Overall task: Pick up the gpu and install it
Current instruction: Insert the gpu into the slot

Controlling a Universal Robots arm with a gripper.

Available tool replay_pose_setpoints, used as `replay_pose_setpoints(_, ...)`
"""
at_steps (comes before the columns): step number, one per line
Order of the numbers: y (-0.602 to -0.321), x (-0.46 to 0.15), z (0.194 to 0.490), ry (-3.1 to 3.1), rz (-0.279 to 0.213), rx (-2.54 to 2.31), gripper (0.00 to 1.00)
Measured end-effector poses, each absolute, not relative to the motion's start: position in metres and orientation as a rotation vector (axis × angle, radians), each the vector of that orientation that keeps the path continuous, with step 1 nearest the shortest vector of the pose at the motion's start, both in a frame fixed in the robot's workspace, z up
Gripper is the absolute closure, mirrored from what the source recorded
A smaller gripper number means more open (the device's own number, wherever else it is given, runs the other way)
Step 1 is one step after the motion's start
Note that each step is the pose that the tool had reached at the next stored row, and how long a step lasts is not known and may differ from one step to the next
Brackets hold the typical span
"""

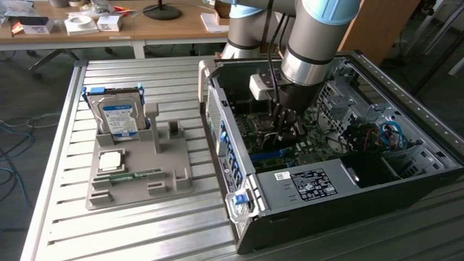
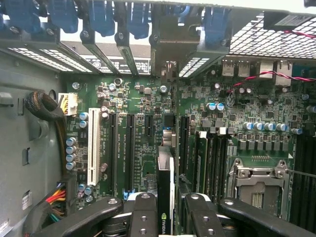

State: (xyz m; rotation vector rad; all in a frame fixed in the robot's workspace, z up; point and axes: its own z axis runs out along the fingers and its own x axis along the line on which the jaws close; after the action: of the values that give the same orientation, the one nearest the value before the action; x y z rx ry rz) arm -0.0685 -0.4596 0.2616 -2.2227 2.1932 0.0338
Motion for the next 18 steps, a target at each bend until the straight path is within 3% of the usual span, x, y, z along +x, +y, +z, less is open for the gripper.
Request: replay_pose_setpoints(18,-0.4597,-0.0689,0.2591,2.193,0.034,-2.223,0.74)
